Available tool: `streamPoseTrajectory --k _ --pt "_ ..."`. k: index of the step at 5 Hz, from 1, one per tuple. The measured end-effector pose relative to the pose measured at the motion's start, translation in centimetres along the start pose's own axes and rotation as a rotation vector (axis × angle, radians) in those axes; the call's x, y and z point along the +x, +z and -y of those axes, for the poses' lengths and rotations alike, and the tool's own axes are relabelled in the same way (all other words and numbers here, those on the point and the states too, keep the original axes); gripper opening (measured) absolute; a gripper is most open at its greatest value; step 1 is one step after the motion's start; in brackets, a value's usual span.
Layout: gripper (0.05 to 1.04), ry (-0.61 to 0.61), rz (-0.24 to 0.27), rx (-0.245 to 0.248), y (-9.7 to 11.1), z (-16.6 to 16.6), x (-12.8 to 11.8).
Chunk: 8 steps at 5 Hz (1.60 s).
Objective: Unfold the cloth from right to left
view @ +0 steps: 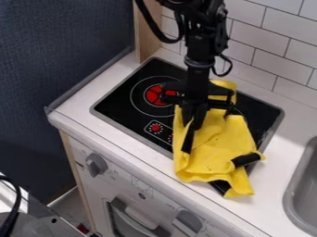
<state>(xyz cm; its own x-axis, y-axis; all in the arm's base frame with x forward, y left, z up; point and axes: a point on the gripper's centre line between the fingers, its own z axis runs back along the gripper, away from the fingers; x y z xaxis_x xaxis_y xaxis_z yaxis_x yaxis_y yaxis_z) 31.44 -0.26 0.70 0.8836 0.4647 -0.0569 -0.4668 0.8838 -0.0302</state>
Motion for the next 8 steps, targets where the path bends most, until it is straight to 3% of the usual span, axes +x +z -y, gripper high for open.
streamPoseTrajectory --k 1,2,3,4,5,6,7,8 --pt "0.055 0.004 -0.021 -0.044 1.8 0.2 -0.6" --pt "0.055 0.033 0.017 -0.09 4.1 -1.2 -0.2" --pt "0.055 0.087 0.008 -0.165 4.8 -4.1 1.0" --pt "0.055 0.185 -0.011 -0.328 5.0 -7.7 2.7" --pt "0.055 0.29 -0.081 -0.537 1.9 -11.1 3.4" --pt "0.076 0.384 -0.097 -0.704 -0.8 -12.7 4.0" --pt "0.22 0.436 -0.065 -0.809 -2.1 -13.1 3.6" --pt "0.47 0.417 -0.043 -0.656 -1.3 -13.3 2.9"
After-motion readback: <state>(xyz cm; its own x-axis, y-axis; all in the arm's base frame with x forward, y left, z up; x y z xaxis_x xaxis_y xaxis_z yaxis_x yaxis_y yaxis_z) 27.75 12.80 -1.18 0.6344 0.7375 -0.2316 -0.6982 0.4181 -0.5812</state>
